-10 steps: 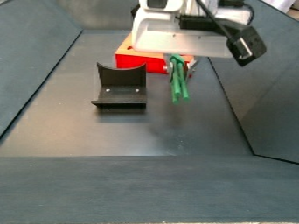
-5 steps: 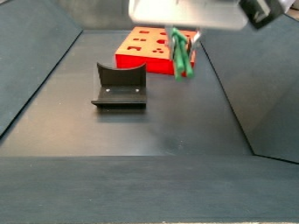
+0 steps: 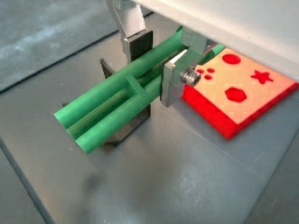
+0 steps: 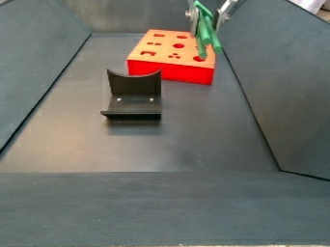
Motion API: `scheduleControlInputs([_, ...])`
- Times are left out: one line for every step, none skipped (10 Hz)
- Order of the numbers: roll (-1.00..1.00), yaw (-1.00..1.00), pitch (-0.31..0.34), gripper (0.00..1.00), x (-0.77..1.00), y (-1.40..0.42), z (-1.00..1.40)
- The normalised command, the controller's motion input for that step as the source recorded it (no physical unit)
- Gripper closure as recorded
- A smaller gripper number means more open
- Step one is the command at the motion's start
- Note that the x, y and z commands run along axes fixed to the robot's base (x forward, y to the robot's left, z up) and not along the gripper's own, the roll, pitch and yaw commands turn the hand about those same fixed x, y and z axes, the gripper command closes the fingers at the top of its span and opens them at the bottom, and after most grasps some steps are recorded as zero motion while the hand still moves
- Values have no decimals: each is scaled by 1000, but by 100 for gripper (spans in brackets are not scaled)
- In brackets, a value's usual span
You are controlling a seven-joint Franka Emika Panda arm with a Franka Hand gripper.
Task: Pick up the 3 prong object. Move up. Place the 3 prong object on the fixture. Regrasp the 3 prong object. Move to above the board. Insert the 3 prong object.
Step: Place the 3 prong object on the fixture.
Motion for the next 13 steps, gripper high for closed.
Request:
scheduleControlInputs([-126, 124, 64, 100, 704, -536, 182])
scheduleControlInputs([-112, 104, 106, 100, 573, -300, 111])
scheduleControlInputs([-108, 69, 120, 100, 472, -147, 61])
scheduleControlInputs([-107, 46, 127, 100, 382, -95, 30])
scheduleControlInputs([-104, 32, 135, 100, 291, -61, 21])
scheduleControlInputs([-1000, -39, 47, 100, 1000, -13, -109])
scheduleControlInputs([-1000, -45, 45, 100, 1000, -6, -115])
scheduleControlInputs([-1000, -57, 49, 100, 1000, 19, -99])
scheduleControlInputs([-1000, -62, 65, 100, 1000, 22, -67])
scheduleControlInputs([-1000, -66, 77, 100, 1000, 33, -48])
scheduleControlInputs([-1000, -72, 83, 100, 1000, 44, -42])
scheduleControlInputs([-1000, -82, 89, 100, 913, 47, -37])
scheduleControlInputs([-1000, -90, 93, 100, 818, 49, -28])
